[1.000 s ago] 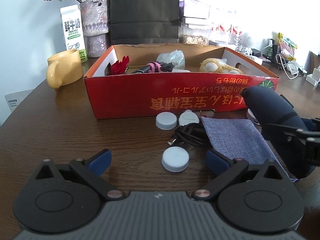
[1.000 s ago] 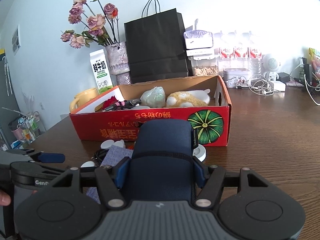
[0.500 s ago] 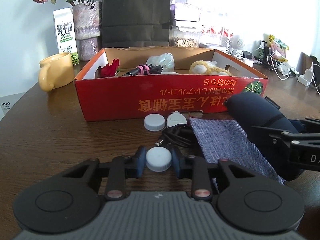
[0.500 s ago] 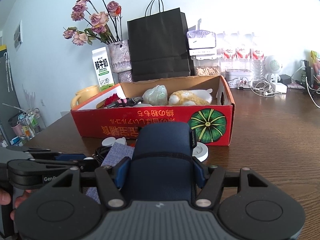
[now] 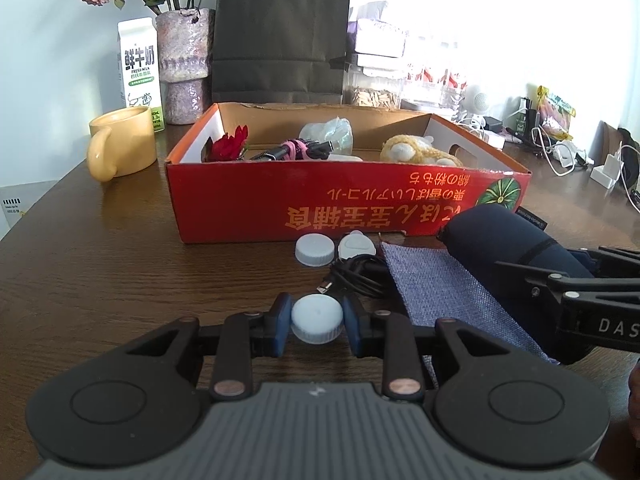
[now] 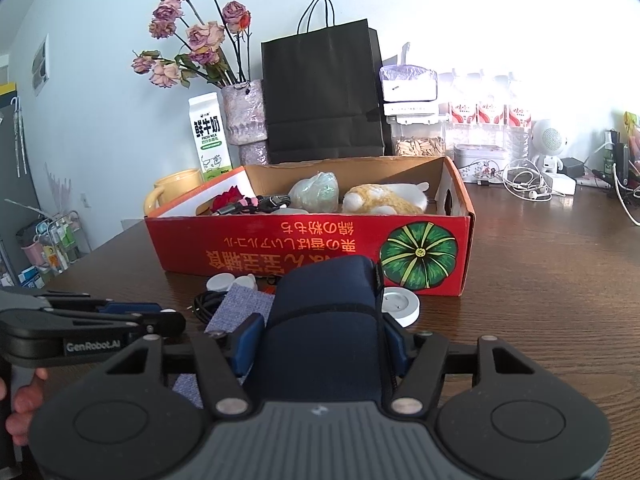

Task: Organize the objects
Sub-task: 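Carry the pouch with the right tool into the box while the left tool drops the cap there, then withdraw both open tools from the box toward the grey-blue cloth, then grasp the grey-blue cloth with the right tool and lift it, then grasp the small black cable with the left tool while the right tool carries the cloth toward the box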

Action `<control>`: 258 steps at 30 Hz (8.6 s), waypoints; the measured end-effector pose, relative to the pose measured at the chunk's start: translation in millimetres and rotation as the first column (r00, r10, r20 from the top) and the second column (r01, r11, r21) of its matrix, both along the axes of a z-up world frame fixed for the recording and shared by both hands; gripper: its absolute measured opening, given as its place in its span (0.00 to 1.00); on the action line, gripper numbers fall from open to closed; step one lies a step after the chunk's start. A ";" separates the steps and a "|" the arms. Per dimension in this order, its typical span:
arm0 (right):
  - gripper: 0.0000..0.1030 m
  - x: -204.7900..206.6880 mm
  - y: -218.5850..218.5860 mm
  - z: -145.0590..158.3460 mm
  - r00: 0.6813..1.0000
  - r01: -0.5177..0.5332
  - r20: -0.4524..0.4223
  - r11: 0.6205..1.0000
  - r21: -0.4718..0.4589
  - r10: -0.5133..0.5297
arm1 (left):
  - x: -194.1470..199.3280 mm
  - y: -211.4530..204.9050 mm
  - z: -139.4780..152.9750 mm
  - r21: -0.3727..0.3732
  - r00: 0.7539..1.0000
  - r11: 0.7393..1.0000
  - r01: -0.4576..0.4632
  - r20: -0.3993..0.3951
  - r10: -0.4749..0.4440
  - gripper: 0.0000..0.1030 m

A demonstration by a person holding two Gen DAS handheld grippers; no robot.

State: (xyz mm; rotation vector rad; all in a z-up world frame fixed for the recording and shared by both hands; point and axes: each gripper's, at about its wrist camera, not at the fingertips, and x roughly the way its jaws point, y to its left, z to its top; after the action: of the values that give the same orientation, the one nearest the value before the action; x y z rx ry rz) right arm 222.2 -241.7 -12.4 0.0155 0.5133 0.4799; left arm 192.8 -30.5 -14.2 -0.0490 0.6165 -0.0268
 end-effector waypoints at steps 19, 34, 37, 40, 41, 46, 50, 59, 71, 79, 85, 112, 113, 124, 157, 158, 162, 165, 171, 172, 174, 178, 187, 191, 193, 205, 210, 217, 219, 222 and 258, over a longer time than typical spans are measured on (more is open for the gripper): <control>0.59 9.9 14.6 30.0 0.998 -0.019 0.062 1.000 0.019 0.018 | 6.7 1.3 43.9 -0.015 0.992 0.999 0.029 0.120 -0.027 0.28; 0.59 76.7 47.1 58.0 0.994 -0.022 0.104 1.000 0.018 0.020 | 64.7 9.6 79.3 -0.039 0.976 0.999 0.028 0.216 -0.019 0.28; 0.59 92.7 54.7 59.5 0.995 -0.024 0.102 1.000 0.014 0.022 | 80.1 13.2 82.1 -0.045 0.975 0.999 0.020 0.223 -0.009 0.28; 0.59 108.4 61.5 60.0 0.995 -0.021 0.102 1.000 0.011 0.019 | 96.6 16.1 82.7 -0.050 0.975 0.999 0.012 0.224 0.000 0.28; 0.59 113.7 63.3 59.6 0.995 -0.018 0.099 1.000 0.014 0.017 | 102.2 16.2 82.4 -0.046 0.975 0.999 0.013 0.223 -0.002 0.28; 0.59 141.6 71.8 57.1 0.996 -0.005 0.093 0.999 0.036 0.002 | 130.9 18.5 82.4 -0.045 0.973 0.999 0.003 0.229 0.007 0.28; 0.59 157.1 71.7 51.2 0.997 0.001 0.080 0.999 0.046 -0.005 | 146.2 25.7 75.7 -0.077 0.974 0.997 -0.007 0.226 0.024 0.28; 0.59 170.0 72.0 37.4 0.999 0.006 0.041 1.000 0.027 -0.007 | 161.9 31.1 64.4 -0.071 0.982 0.997 -0.002 0.187 0.016 0.28; 1.00 167.7 63.4 40.0 0.997 0.056 0.055 0.998 0.018 -0.057 | 155.9 34.1 63.1 -0.047 0.979 0.998 -0.051 0.196 0.059 1.00; 1.00 167.3 65.9 37.6 0.997 0.055 0.056 0.998 0.000 -0.055 | 154.6 34.9 62.7 -0.042 0.979 0.998 -0.056 0.193 0.063 1.00; 1.00 162.8 67.1 39.8 0.996 0.051 0.070 0.999 -0.017 -0.050 | 149.8 36.1 65.2 -0.041 0.977 0.997 -0.062 0.203 0.069 1.00; 1.00 76.7 49.8 52.0 0.993 0.036 0.113 0.997 -0.075 -0.027 | 57.2 38.6 69.8 -0.055 0.974 0.994 -0.094 0.202 0.103 1.00; 1.00 72.3 48.9 51.2 0.994 0.034 0.110 0.996 -0.078 -0.025 | 52.4 39.2 69.8 -0.055 0.974 0.994 -0.096 0.201 0.105 1.00; 1.00 21.5 44.0 29.7 0.999 0.005 0.032 0.992 -0.128 -0.001 | 4.0 46.5 60.3 -0.041 0.979 0.993 -0.109 0.167 0.114 1.00; 1.00 -4.7 60.9 -17.9 0.990 -0.032 -0.141 0.983 -0.180 0.006 | -43.1 60.2 27.7 -0.059 0.993 0.993 -0.100 0.063 0.103 1.00; 1.00 -5.8 62.5 -18.6 0.991 -0.034 -0.133 0.981 -0.190 0.009 | -43.1 60.3 27.4 -0.060 0.993 0.993 -0.098 0.062 0.102 1.00; 0.97 -6.4 60.5 -18.0 0.991 -0.035 -0.132 0.983 -0.183 0.011 | -41.9 60.9 25.3 -0.064 0.993 0.993 -0.099 0.057 0.103 1.00; 0.87 -7.9 59.5 -17.0 0.993 -0.033 -0.119 0.984 -0.175 0.012 | -40.8 62.4 23.9 -0.064 0.993 0.993 -0.104 0.052 0.107 1.00; 0.25 -9.6 50.3 -13.4 0.995 -0.001 -0.095 0.992 -0.128 -0.011 | -40.3 64.4 22.7 -0.064 0.993 0.992 -0.110 0.046 0.113 1.00; 0.24 -9.4 47.8 -12.9 0.995 0.000 -0.095 0.993 -0.116 -0.011 | -40.1 64.5 22.6 -0.063 0.993 0.992 -0.111 0.044 0.114 1.00; 0.16 -11.5 44.3 -11.0 0.997 -0.004 -0.077 0.995 -0.099 -0.003 | -39.9 63.9 22.5 -0.061 0.993 0.992 -0.111 0.043 0.113 1.00; 0.14 -16.2 41.1 -7.7 0.999 -0.014 -0.032 0.996 -0.094 0.011 | -38.9 60.5 23.0 -0.055 0.993 0.993 -0.104 0.043 0.106 1.00; 0.14 -17.8 27.4 -3.3 1.000 -0.012 0.014 0.995 -0.094 0.013 | -32.2 45.3 22.1 -0.031 0.996 0.996 -0.078 0.035 0.079 1.00; 0.14 -15.8 19.4 -2.9 1.000 -0.001 0.026 0.995 -0.101 0.004 | -27.8 36.2 21.6 -0.019 0.997 0.998 -0.063 0.032 0.064 1.00; 0.14 -14.0 14.3 -2.8 1.000 0.007 0.027 0.995 -0.101 -0.004 | -24.9 31.1 21.1 -0.011 0.998 0.998 -0.055 0.029 0.055 1.00; 0.14 -5.1 -16.0 -4.4 0.999 0.041 0.032 0.994 -0.106 -0.037 | 3.7 0.7 13.9 0.038 1.000 0.999 -0.008 0.006 0.007 1.00; 0.14 -1.6 -22.9 -4.7 0.999 0.042 0.022 0.995 -0.089 -0.040 | 18.1 -9.0 9.5 0.060 1.000 0.998 -0.001 -0.005 0.002 1.00; 0.14 -2.6 -23.3 -4.6 0.999 0.041 0.028 0.996 -0.084 -0.039 | 35.5 -19.8 0.2 0.093 1.000 0.996 0.017 -0.023 -0.015 1.00; 0.14 -2.4 -22.8 -4.5 0.999 0.038 0.028 0.996 -0.086 -0.035 | 38.8 -20.8 -1.9 0.095 1.000 0.995 0.014 -0.029 -0.011 1.00; 0.14 -3.0 -22.0 -4.1 0.999 0.036 0.031 0.995 -0.091 -0.033 | 43.1 -20.7 -4.3 0.095 0.999 0.995 0.009 -0.041 -0.005 1.00; 0.14 -2.6 -22.3 -4.8 0.999 0.038 0.032 0.995 -0.088 -0.035 | 25.5 -14.3 -1.8 -0.003 0.998 1.000 0.027 0.048 -0.027 0.48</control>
State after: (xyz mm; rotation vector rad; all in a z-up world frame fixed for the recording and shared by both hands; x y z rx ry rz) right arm 219.6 -264.0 -17.2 -0.0668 0.5033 0.4210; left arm 218.3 -44.8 -16.1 -0.0437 0.5688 -0.0553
